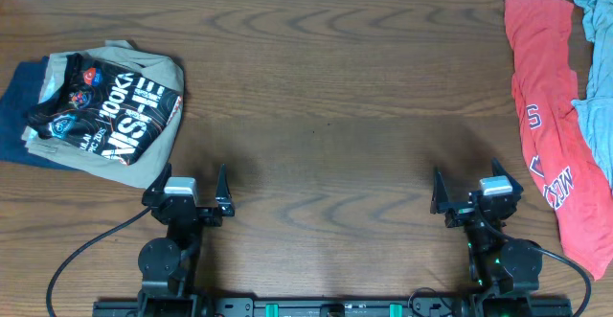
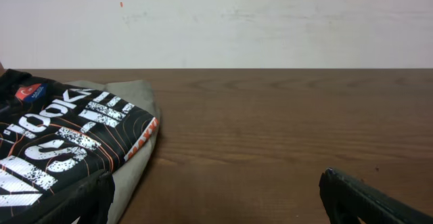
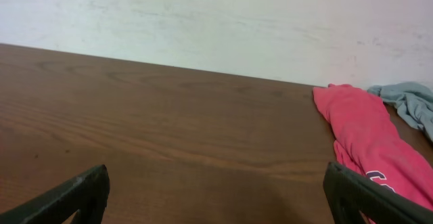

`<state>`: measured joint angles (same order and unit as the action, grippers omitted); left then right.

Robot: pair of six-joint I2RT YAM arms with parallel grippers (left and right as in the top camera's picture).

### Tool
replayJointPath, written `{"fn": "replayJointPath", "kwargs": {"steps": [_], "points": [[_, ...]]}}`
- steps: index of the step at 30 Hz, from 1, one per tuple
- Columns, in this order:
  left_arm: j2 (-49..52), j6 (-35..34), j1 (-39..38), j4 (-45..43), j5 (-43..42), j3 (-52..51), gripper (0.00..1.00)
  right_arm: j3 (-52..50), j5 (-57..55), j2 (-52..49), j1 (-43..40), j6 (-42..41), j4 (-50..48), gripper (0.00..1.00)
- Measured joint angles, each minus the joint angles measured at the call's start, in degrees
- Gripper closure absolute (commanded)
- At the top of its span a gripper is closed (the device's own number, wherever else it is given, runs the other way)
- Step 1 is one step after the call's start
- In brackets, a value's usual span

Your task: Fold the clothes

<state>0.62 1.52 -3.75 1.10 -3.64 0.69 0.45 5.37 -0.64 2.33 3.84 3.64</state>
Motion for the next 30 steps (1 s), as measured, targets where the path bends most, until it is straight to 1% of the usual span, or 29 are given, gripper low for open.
{"fn": "replayJointPath", "kwargs": {"steps": [12, 18, 22, 25, 30], "points": [[0.0, 0.0, 0.0, 0.0, 0.0, 0.0, 0.02, 0.0, 0.0, 0.0, 0.0, -0.1, -0.5, 0.01], [0.0, 0.0, 0.0, 0.0, 0.0, 0.0, 0.02, 0.0, 0.6, 0.0, 0.0, -2.4, -0.9, 0.01], [0.0, -1.7, 0.0, 0.2, -0.1, 0.0, 0.02, 0.1, 1.7, 0.0, 0.0, -3.4, -0.1, 0.01], [0.0, -2.4, 0.0, 2.6, -1.0, 1.3, 0.02, 1.4, 1.7, -0.5, 0.0, -3.5, 3.1, 0.01], [0.6, -3.4, 0.0, 13.2, -3.1, 5.2, 0.02, 7.4, 1.5, -4.2, 0.0, -3.6, 11.3, 0.01]]}}
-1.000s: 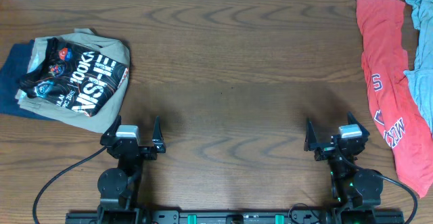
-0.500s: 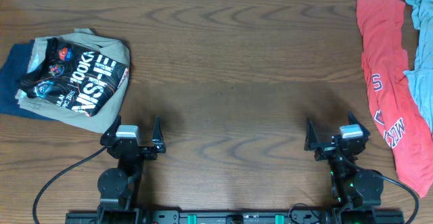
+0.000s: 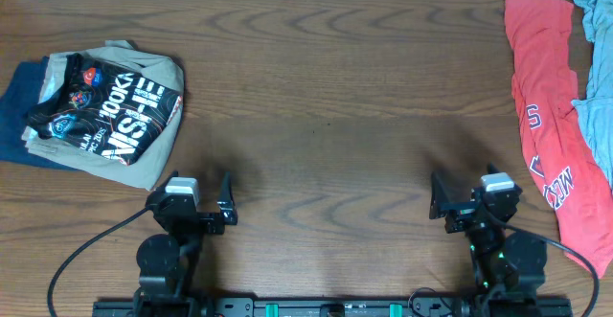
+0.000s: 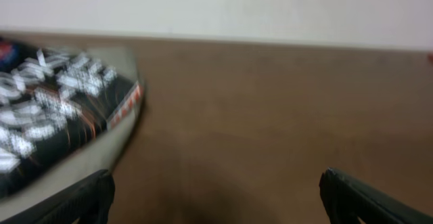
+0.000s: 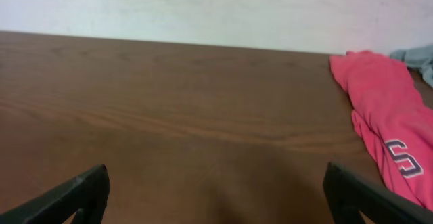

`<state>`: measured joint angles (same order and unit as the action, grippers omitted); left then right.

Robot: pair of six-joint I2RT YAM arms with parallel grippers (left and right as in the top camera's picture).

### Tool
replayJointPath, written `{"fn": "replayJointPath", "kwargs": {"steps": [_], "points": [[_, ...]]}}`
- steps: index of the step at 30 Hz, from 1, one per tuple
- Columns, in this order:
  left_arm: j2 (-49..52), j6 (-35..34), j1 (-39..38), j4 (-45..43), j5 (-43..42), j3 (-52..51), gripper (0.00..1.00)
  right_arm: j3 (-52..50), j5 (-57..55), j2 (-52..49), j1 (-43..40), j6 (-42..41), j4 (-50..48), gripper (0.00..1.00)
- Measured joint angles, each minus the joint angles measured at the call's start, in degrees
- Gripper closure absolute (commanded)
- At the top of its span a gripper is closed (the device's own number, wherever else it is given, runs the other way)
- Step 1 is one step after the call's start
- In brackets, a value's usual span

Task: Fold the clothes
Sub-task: 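Reach the right gripper to the red t-shirt at the right edge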

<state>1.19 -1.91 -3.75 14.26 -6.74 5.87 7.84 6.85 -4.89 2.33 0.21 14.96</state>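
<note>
A folded stack lies at the table's left: a black printed shirt [image 3: 110,111] on top of a beige garment [image 3: 153,154] and a dark blue one [image 3: 14,116]. The stack's top [image 4: 47,109] shows blurred in the left wrist view. A red shirt [image 3: 551,116] lies unfolded along the right edge, also in the right wrist view [image 5: 385,126], with a light blue garment [image 3: 596,78] beside it. My left gripper [image 3: 196,194] stands open near the front edge, just below the stack. My right gripper [image 3: 469,194] is open too, left of the red shirt, nothing between its fingers.
The brown wooden table [image 3: 326,97] stretches between the stack and the red shirt. A white wall [image 5: 203,7] rises behind its far edge. Black cables [image 3: 86,250] run from the arm bases at the front.
Both grippers have drawn slightly back toward the front edge. The left wrist view has shifted and is now blurred; the right wrist view has turned a little toward the red shirt. Both stay open.
</note>
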Motion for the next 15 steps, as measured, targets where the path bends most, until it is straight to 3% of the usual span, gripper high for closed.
{"fn": "replayJointPath", "kwargs": {"steps": [7, 15], "points": [[6.7, -2.4, 0.0, 12.5, -1.8, 9.9, 0.02, 11.2, -0.7, -11.4, 0.0, -1.6, 8.2, 0.01], [19.9, -3.9, 0.0, 24.5, -4.9, 25.6, 0.02, 22.4, -2.3, -32.1, 0.0, -3.3, 15.3, 0.01]]}}
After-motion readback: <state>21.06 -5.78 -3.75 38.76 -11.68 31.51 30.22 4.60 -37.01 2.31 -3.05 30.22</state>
